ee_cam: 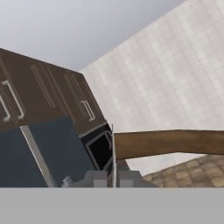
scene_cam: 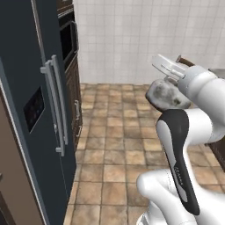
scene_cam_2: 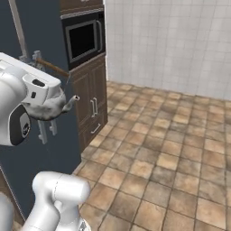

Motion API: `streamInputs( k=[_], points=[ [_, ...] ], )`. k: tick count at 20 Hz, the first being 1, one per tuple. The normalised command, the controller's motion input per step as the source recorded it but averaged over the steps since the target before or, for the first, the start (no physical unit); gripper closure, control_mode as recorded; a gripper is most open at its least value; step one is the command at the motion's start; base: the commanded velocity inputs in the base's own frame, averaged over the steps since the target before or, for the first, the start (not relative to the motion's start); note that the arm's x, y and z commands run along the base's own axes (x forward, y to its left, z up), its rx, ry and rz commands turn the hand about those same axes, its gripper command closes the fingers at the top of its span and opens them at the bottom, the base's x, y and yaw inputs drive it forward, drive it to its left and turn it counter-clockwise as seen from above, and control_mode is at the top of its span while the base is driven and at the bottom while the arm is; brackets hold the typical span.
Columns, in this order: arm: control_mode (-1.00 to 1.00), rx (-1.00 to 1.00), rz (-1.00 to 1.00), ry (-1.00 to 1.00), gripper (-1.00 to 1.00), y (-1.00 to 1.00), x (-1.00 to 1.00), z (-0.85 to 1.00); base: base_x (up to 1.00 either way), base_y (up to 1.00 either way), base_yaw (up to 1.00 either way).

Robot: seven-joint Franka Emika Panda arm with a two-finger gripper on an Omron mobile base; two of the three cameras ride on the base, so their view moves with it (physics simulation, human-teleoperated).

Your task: Pick the kettle from the cabinet and place it on a stove burner. Then pick the pot from the counter and place it on another stove burner. Finally, turn both burners on.

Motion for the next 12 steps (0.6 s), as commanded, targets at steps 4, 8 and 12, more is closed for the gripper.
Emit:
streamInputs(
  k=[4,8,12],
  points=[
    [1.0,0.0,0.0,0.0,1.0,0.0,0.0,0.0,0.0,-0.21,-0.28],
    [1.0,0.0,0.0,0.0,1.0,0.0,0.0,0.0,0.0,-0.23,-0.27],
    [1.0,0.0,0.0,0.0,1.0,0.0,0.0,0.0,0.0,-0.24,-0.27]
  ],
)
